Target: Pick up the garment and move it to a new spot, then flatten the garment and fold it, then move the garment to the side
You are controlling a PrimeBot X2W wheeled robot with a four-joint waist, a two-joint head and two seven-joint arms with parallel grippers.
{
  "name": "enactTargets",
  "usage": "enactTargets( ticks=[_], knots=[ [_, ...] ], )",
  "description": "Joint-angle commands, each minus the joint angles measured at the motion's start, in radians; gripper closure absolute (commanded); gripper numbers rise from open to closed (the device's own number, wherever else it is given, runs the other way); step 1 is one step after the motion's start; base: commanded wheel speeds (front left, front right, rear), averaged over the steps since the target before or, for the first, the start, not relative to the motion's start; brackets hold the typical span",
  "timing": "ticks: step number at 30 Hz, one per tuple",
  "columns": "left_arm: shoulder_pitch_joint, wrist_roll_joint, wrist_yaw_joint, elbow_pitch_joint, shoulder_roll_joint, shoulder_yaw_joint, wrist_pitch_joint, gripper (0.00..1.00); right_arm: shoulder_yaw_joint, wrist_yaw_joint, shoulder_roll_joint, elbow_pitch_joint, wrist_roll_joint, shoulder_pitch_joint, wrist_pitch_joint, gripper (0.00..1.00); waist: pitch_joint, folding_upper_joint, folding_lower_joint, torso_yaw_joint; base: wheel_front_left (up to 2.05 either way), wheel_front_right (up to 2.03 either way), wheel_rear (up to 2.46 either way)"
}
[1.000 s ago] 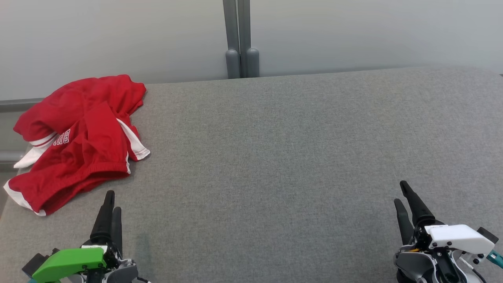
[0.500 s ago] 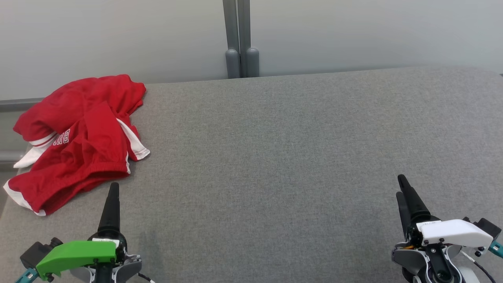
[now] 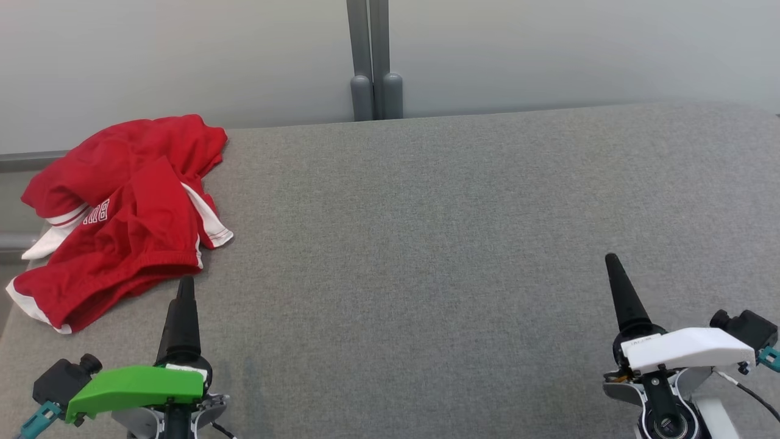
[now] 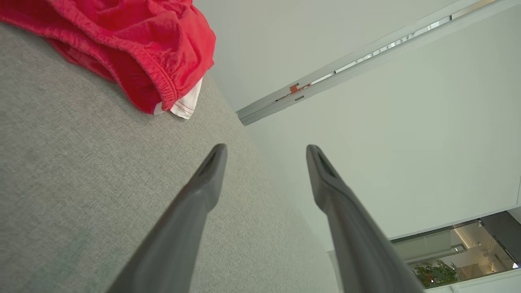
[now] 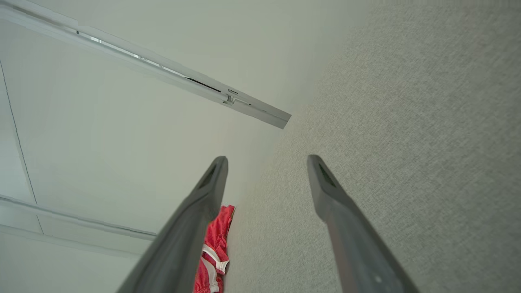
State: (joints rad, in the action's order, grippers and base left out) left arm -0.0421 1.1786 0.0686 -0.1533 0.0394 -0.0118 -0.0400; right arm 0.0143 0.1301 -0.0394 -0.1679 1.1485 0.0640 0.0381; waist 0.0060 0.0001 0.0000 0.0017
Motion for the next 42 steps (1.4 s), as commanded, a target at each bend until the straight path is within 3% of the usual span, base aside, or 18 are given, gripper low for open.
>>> enactTargets(
  ticks=[1, 23, 42],
  knots=[
    [-0.005, -0.032, -0.006, 0.021, 0.007, 0.002, -0.009, 0.0, -0.01, 0.0, -0.006, 0.024, -0.044, 0.01, 0.011, 0.0, 0.0, -0.0001, 0.0, 0.0, 0.0, 0.0, 0.0],
    [0.03, -0.444, -0.026, 0.046, 0.009, 0.049, -0.08, 0.0, -0.07, 0.001, -0.009, 0.033, -0.405, -0.009, 0.083, 0.0, 0.001, -0.0001, 0.0, 0.003, 0.0, 0.0, 0.0],
    [0.067, -0.672, -0.032, 0.031, 0.011, 0.059, -0.13, 0.0, -0.108, 0.001, -0.01, 0.014, -0.632, -0.017, 0.133, 0.0, -0.005, -0.0001, 0.0, 0.005, 0.0, 0.0, 0.0]
  ],
)
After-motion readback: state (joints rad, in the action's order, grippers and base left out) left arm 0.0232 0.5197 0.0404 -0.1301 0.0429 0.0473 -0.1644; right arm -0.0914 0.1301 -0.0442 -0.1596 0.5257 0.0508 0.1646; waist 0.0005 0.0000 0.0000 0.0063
